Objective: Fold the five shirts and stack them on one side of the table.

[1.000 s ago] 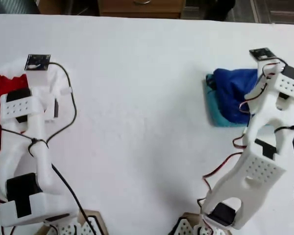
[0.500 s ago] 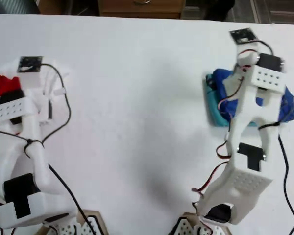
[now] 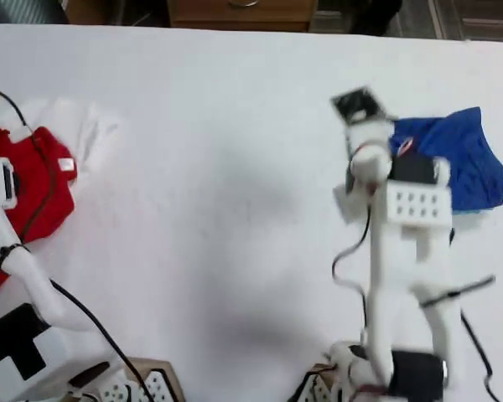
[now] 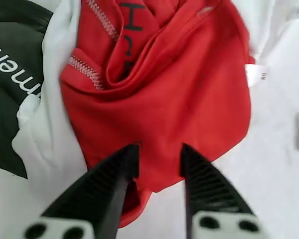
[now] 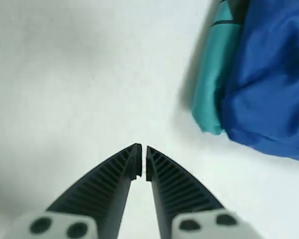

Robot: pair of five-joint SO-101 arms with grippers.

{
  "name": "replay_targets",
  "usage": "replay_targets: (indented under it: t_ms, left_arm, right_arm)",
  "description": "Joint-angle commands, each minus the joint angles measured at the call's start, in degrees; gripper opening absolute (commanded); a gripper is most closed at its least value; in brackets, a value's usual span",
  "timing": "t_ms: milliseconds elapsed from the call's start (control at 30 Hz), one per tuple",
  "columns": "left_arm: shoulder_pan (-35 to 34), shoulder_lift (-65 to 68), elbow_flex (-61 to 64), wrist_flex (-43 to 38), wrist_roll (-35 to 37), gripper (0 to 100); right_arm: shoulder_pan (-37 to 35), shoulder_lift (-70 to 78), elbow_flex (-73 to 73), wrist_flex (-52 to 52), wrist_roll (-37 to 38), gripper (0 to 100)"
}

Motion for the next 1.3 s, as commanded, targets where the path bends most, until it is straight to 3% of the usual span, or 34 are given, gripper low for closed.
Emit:
replay_targets:
  t_ms: [0, 200, 467, 600, 667, 933, 1267]
  left_arm:
    - [-0.62, 0.79, -4.26, -0.26, -0.62, 19]
    - [-0.62, 16.62, -12.0, 0.26, 1.67, 19]
    - [1.76, 32.44, -26.68, 8.26, 3.16, 18]
    - [2.73, 35.52, -32.57, 13.01, 3.6, 1]
    - [3.87, 35.52, -35.38, 15.82, 3.52, 4]
    - [17.76, 35.34, -50.86, 33.14, 4.31, 3]
    - [33.32, 22.07, -48.13, 32.88, 7.12, 3]
  right_arm:
    - [-0.57, -10.68, 9.23, -1.89, 0.0, 2.0]
    - [-0.4, -23.25, 19.78, -2.07, 4.48, 2.0]
    - [-0.48, -31.34, 24.97, -1.89, 8.35, 2.0]
    - [-0.4, -30.73, 25.05, -1.89, 8.09, 2.0]
    - [-0.4, -30.2, 25.05, -1.89, 8.09, 2.0]
    - [-0.4, -28.35, 24.97, -2.24, 2.81, 2.0]
    - [-0.31, -25.36, 24.62, -3.74, -1.67, 2.0]
